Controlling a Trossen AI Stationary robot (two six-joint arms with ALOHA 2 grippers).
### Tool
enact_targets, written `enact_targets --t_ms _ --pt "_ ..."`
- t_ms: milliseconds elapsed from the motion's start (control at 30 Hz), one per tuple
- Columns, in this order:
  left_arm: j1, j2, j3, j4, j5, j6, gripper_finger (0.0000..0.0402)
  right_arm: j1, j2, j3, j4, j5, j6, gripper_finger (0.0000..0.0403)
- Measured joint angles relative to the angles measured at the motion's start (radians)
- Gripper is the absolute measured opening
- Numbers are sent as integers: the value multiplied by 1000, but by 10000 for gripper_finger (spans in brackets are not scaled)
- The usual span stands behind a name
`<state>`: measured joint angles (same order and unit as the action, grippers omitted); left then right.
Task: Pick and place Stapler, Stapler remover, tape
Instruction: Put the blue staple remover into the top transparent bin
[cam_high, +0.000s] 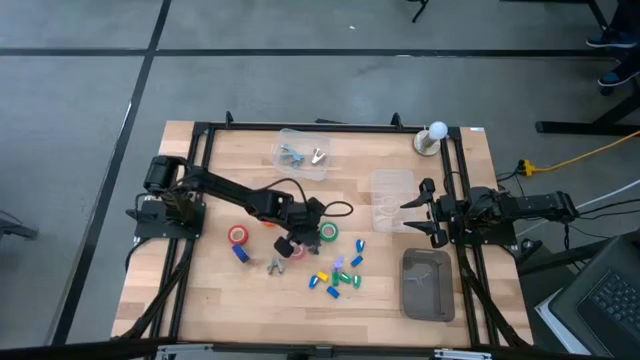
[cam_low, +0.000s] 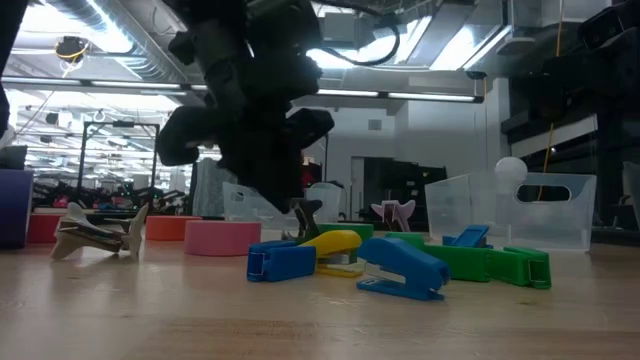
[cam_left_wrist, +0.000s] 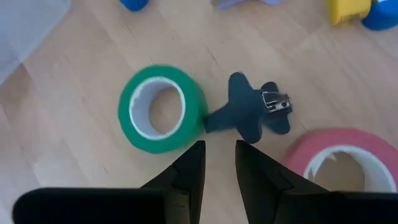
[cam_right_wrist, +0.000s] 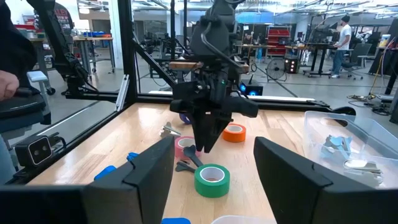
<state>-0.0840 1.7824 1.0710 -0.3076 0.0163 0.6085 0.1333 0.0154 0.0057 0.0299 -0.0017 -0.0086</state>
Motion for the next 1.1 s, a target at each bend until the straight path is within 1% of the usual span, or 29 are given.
enact_targets --t_ms 300,500,867,1100 --pt "-2 0 0 -18 -12 -26 81 0 0 0 0 0 0 225" --pt "-13 0 0 -18 30 5 83 0 0 0 0 0 0 225" --pt "-71 0 0 -5 0 8 83 0 0 0 0 0 0 225" --pt "-72 0 0 9 -1 8 64 0 0 0 0 0 0 225"
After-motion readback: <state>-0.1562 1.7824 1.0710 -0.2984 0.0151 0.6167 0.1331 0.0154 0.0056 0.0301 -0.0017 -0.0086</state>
